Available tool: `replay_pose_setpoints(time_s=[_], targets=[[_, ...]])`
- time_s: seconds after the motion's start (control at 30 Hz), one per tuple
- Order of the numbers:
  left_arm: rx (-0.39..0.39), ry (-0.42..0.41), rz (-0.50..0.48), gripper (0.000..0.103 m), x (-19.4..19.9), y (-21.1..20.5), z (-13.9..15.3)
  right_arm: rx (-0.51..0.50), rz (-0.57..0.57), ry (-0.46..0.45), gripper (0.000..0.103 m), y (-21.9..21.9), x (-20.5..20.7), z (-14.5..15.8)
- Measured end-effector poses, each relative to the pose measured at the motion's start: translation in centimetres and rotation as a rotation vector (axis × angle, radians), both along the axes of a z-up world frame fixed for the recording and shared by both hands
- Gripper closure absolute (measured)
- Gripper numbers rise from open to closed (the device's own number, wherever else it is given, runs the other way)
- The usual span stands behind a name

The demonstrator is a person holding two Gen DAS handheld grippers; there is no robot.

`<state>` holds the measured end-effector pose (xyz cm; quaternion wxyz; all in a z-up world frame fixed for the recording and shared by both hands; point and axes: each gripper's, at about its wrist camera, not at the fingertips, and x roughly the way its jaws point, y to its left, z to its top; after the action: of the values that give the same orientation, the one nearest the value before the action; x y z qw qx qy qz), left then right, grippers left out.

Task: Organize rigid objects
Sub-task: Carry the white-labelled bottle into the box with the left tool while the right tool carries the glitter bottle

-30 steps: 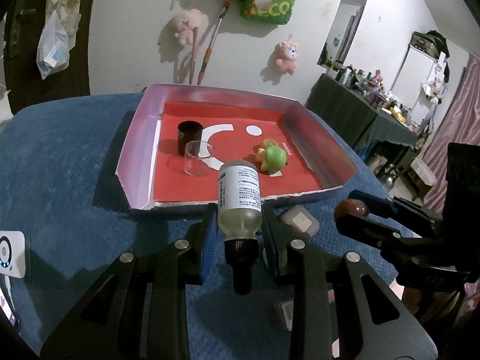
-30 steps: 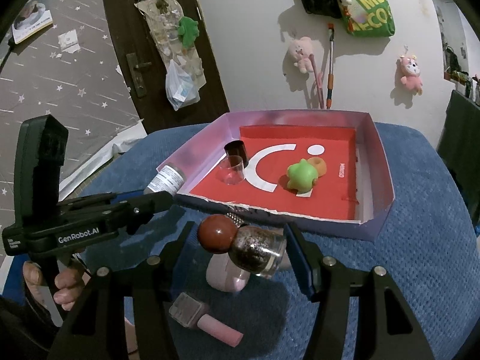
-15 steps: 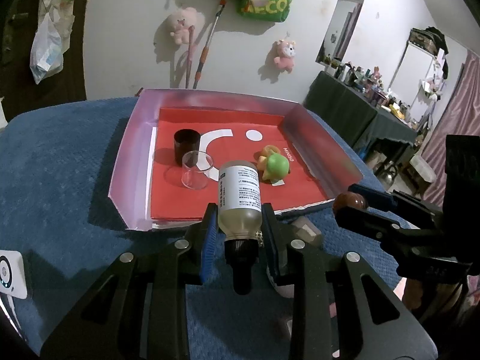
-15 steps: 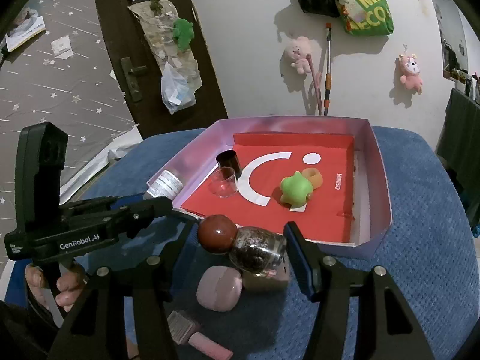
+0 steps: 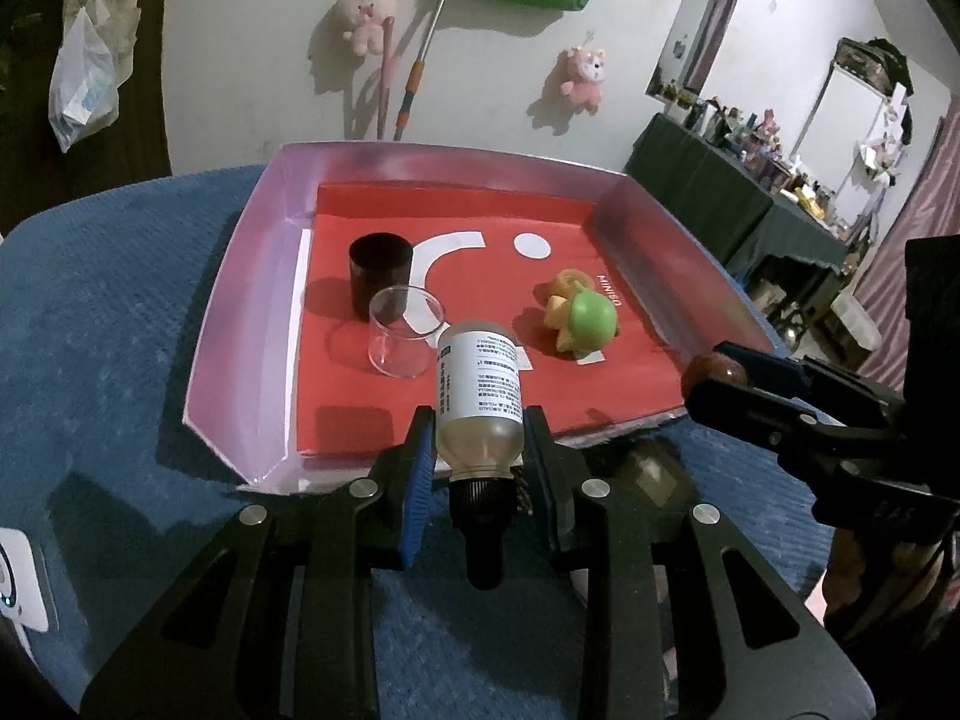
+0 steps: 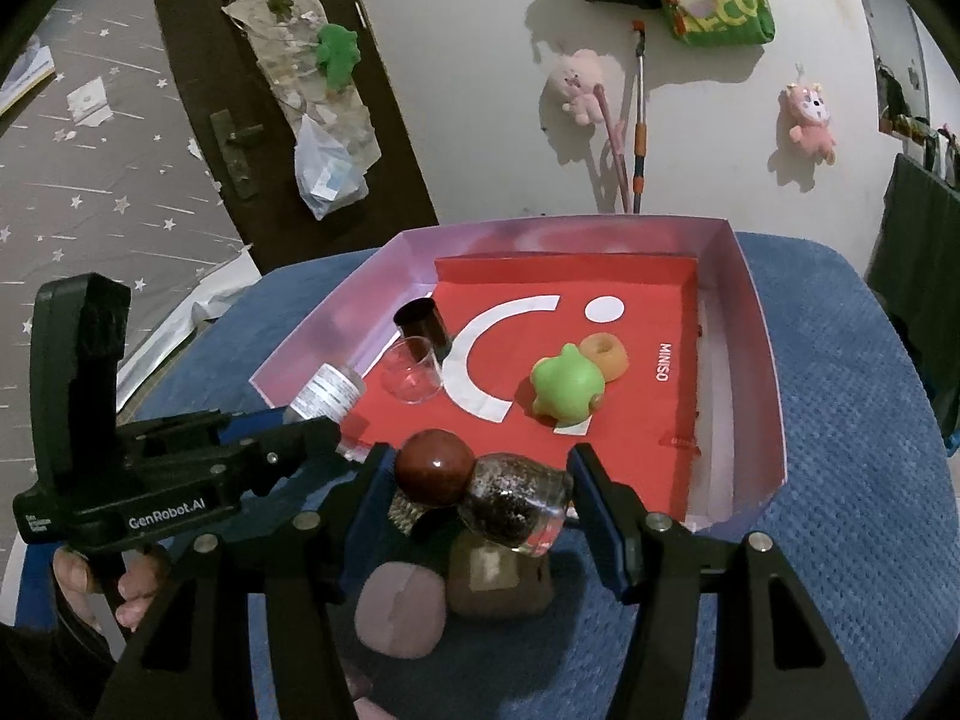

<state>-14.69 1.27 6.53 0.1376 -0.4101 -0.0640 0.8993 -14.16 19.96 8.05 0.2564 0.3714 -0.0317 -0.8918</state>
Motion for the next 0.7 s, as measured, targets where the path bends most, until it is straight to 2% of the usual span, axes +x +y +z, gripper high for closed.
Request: replay_pose_setpoints(time_s=[0.43,0.7], targets=[[-0.052,-0.093,0.006,0.076,-3.7,0.4,-2.4,0.109,-0.007,-0.051,0.042,-1.4,-3.8,-2.5],[-0.052,-0.123,0.021,0.076,-5.4,0.0,-3.1,0.139,-0.006,-0.095,0.042,-1.8,-5.4,-3.8]])
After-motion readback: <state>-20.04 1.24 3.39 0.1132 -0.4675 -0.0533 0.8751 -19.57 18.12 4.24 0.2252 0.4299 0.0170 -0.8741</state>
